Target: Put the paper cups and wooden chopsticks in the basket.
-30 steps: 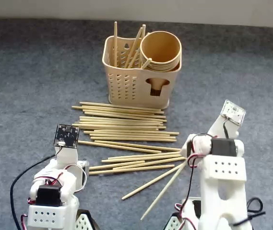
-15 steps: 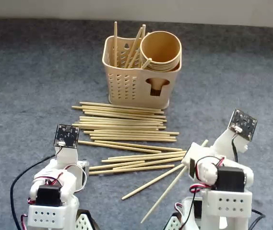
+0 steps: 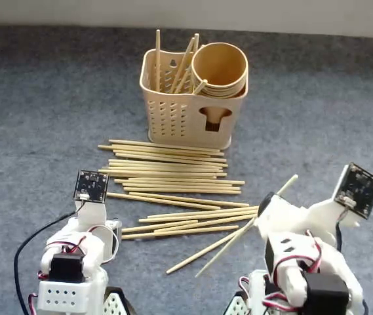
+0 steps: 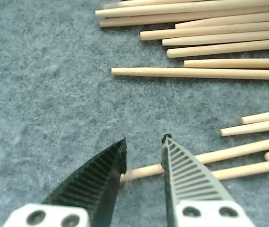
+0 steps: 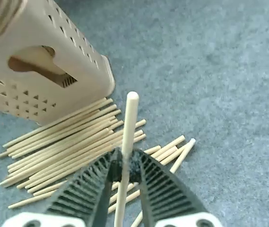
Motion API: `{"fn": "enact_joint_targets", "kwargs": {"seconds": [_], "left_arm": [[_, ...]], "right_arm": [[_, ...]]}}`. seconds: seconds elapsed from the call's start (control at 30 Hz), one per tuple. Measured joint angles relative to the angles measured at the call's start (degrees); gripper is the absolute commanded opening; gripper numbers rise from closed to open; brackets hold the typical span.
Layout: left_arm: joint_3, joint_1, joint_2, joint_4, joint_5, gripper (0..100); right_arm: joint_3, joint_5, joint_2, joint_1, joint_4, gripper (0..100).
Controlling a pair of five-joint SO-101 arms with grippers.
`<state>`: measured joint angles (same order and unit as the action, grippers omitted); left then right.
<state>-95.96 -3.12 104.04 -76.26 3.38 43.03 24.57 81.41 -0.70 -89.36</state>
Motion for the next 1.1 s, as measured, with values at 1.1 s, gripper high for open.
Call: {"fn": "enact_joint_targets", "kwargs": {"seconds": [1.1], "left_arm": [[0.0, 0.0, 0.0, 0.0, 0.0, 14]], "right_arm": [[-9.6, -4.4, 0.5, -0.1, 29.1, 0.5]]}}
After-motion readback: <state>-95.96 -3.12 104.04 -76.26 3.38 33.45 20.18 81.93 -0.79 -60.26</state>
